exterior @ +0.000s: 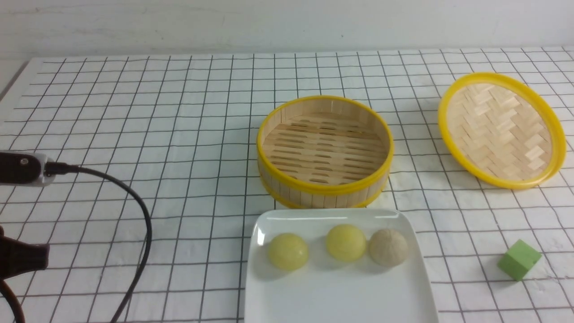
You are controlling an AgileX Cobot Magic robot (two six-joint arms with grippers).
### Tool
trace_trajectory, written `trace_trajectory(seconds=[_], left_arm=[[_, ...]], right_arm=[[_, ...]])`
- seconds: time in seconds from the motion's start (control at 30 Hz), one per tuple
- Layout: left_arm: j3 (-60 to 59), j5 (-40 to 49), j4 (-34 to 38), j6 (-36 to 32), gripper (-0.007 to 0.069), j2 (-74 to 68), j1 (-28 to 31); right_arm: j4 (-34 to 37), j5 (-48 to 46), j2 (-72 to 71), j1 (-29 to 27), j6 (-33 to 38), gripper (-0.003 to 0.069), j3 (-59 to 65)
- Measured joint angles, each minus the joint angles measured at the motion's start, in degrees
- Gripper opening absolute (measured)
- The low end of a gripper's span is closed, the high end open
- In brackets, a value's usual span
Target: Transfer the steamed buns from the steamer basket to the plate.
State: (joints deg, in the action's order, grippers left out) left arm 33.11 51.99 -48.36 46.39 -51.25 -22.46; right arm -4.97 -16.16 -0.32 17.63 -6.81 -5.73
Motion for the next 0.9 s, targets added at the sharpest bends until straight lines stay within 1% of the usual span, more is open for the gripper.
trace_trajectory(seconds=[0.17,0.27,0.4,0.47,0.6,0.67,0.77,0.8,0.83,0.9], left_arm=[[0.0,0.8,0.0,0.0,0.0232,0.0,0.0],[0.0,1.0,0.0,0.0,0.0232,0.0,0.0],[0.0,1.2,0.0,0.0,0.0235,0.0,0.0],[0.0,1.2,0.0,0.0,0.0236,0.0,0.0],[0.0,1.2,0.0,0.0,0.0236,0.0,0.0],[0.0,1.2,0.0,0.0,0.0236,0.0,0.0],[0.0,1.2,0.0,0.0,0.0236,0.0,0.0],[0.0,1.2,0.0,0.0,0.0236,0.0,0.0],[0.0,1.2,0.0,0.0,0.0236,0.0,0.0],[0.0,1.3,0.0,0.0,0.0236,0.1,0.0]], right_arm=[[-5.7,0.8,0.0,0.0,0.0,0.0222,5.9],[-6.1,-0.6,0.0,0.0,-0.7,0.0222,7.1],[-6.2,-5.6,0.0,0.0,-4.7,0.0225,7.2],[-6.5,-6.0,0.0,0.0,-5.6,0.0228,7.1],[-7.3,-6.5,0.0,0.0,-5.7,0.0234,7.1],[-9.1,-7.6,-0.2,-0.2,-5.7,0.0236,6.9],[-11.1,-8.8,-0.4,-1.6,-5.7,0.0236,6.7],[-11.8,-9.5,-0.4,-3.9,-5.9,0.0237,6.6],[-12.0,-9.6,-0.4,-4.1,-5.9,0.0237,6.5],[-12.1,-9.6,-0.4,-7.8,-6.2,0.0237,6.6]])
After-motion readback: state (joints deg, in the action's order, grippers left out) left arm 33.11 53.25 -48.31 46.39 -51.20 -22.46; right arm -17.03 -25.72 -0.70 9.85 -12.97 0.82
